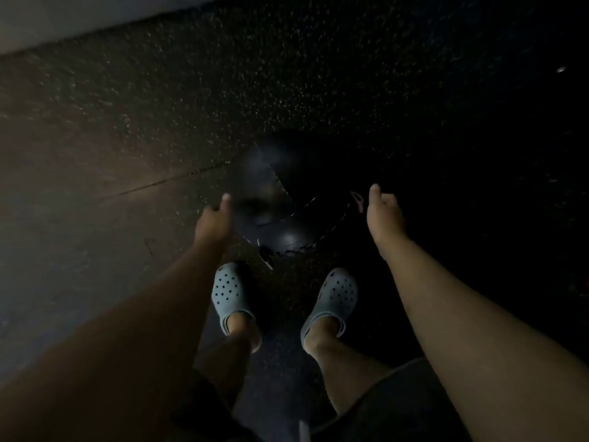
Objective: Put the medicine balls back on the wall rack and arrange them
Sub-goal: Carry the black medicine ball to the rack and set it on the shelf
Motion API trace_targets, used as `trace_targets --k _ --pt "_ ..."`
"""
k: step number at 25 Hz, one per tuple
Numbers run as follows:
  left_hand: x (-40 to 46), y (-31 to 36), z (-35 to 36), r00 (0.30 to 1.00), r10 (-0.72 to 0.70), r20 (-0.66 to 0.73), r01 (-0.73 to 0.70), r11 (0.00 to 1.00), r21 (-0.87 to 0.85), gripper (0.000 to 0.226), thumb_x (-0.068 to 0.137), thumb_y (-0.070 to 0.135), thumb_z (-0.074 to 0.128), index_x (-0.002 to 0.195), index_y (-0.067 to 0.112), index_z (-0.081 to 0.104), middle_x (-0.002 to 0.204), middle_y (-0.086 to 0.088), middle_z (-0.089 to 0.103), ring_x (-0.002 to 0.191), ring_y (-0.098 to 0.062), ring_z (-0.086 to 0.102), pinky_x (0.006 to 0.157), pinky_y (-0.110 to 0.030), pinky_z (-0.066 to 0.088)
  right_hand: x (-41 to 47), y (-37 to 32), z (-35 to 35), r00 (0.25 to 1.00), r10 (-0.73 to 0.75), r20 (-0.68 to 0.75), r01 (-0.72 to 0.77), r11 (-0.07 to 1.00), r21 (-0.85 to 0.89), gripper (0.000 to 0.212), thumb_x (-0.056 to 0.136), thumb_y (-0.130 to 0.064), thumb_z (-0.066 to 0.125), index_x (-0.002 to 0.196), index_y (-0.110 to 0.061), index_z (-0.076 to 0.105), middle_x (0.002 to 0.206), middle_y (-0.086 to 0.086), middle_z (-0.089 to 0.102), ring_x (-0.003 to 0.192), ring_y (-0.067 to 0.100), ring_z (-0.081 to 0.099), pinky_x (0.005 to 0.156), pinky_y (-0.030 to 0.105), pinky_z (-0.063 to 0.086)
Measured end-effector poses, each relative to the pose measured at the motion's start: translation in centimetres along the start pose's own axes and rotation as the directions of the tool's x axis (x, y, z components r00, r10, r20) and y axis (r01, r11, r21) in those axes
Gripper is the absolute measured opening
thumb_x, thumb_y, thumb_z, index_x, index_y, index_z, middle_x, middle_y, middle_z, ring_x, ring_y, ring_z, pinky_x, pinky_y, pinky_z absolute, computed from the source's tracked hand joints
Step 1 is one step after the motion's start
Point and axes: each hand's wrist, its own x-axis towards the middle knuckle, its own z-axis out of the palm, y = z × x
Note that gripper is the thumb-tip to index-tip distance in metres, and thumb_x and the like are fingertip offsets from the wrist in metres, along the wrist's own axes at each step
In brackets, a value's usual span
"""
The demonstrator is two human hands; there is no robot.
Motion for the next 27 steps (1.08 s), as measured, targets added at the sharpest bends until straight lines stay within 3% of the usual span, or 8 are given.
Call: trace_targets --k 2,4,9,13,16,18,23,27 --pt "3.8 -0.4 2.1 0.997 -0.082 0.013 0.083 0.979 -0.185 0.083 0.101 0.07 0.031 0.159 0.01 0.037 0.162 -0.019 0.043 0.143 -0.042 0.047 0.116 -0.058 0.041 4.0 -0.1 1.7 0.999 0.033 -0.031 -0.03 0.995 0.098 0.066 0.102 -0.064 0.036 0.15 -0.021 0.049 0.143 0.008 0.06 0.123 0.03 0.061 0.104 0.047 0.051" --pt "5.8 -0.9 4.1 0.989 -0.106 0.105 0.139 0.915 -0.378 0.083 0.099 0.074 0.027 0.157 0.018 0.042 0.158 -0.016 0.049 0.142 -0.041 0.049 0.116 -0.059 0.041 6.4 -0.6 3.3 0.996 0.062 0.066 -0.072 0.985 0.155 0.069 0.096 -0.071 0.04 0.15 -0.029 0.051 0.147 0.004 0.059 0.127 0.028 0.058 0.108 0.047 0.047" --pt "7.3 0.0 6.9 0.971 -0.125 0.203 0.236 0.641 -0.731 0.085 0.089 0.076 0.047 0.157 0.026 0.043 0.151 -0.013 0.057 0.134 -0.043 0.057 0.113 -0.063 0.045 7.2 -1.3 4.4 0.977 0.107 0.182 -0.151 0.956 0.251 0.075 0.088 -0.079 0.046 0.15 -0.036 0.051 0.153 0.003 0.053 0.138 0.032 0.051 0.114 0.054 0.041" --pt "3.3 3.3 6.4 0.976 -0.022 0.216 0.174 0.672 -0.72 0.081 0.088 0.068 0.054 0.154 0.022 0.046 0.152 -0.013 0.056 0.136 -0.039 0.056 0.117 -0.058 0.042 3.0 -1.3 -0.5 0.979 0.126 0.161 -0.173 0.929 0.327 0.073 0.084 -0.082 0.046 0.143 -0.04 0.056 0.145 0.001 0.061 0.123 0.028 0.059 0.107 0.053 0.047" --pt "-4.7 10.0 6.3 0.977 0.094 0.191 0.033 0.82 -0.571 0.096 0.08 0.074 0.05 0.157 0.019 0.04 0.16 -0.011 0.048 0.147 -0.035 0.047 0.121 -0.056 0.037 -3.2 -2.7 -9.4 0.976 0.198 0.089 -0.217 0.87 0.442 0.08 0.078 -0.086 0.047 0.145 -0.044 0.052 0.146 0.002 0.058 0.127 0.031 0.058 0.107 0.058 0.048" --pt "-11.6 15.9 6.8 0.948 0.221 0.227 -0.069 0.843 -0.533 0.098 0.078 0.076 0.05 0.157 0.019 0.04 0.161 -0.01 0.047 0.148 -0.034 0.046 0.122 -0.055 0.037 -8.2 -4.1 -16.8 0.98 0.196 -0.012 -0.157 0.818 0.553 0.084 0.075 -0.089 0.045 0.147 -0.045 0.05 0.149 0.001 0.056 0.131 0.034 0.056 0.106 0.062 0.048" --pt "-33.6 30.4 9.3 0.778 0.471 0.416 -0.215 0.822 -0.528 0.094 0.062 0.079 0.061 0.142 0.03 0.06 0.146 -0.008 0.062 0.131 -0.038 0.06 0.112 -0.057 0.047 -23.0 -6.7 -36.3 0.901 0.145 -0.409 0.222 0.655 0.722 0.08 0.081 -0.083 0.045 0.146 -0.037 0.056 0.149 -0.001 0.059 0.13 0.03 0.059 0.11 0.055 0.048" --pt "-55.5 38.5 9.6 0.494 0.664 0.562 -0.395 0.747 -0.535 0.096 0.06 0.083 0.058 0.141 0.032 0.061 0.147 -0.009 0.061 0.133 -0.038 0.058 0.114 -0.058 0.045 -38.1 -6.3 -50.8 0.671 0.203 -0.713 0.559 0.493 0.667 0.065 0.094 -0.069 0.049 0.138 -0.024 0.067 0.133 0.003 0.069 0.125 0.029 0.063 0.101 0.035 0.049"
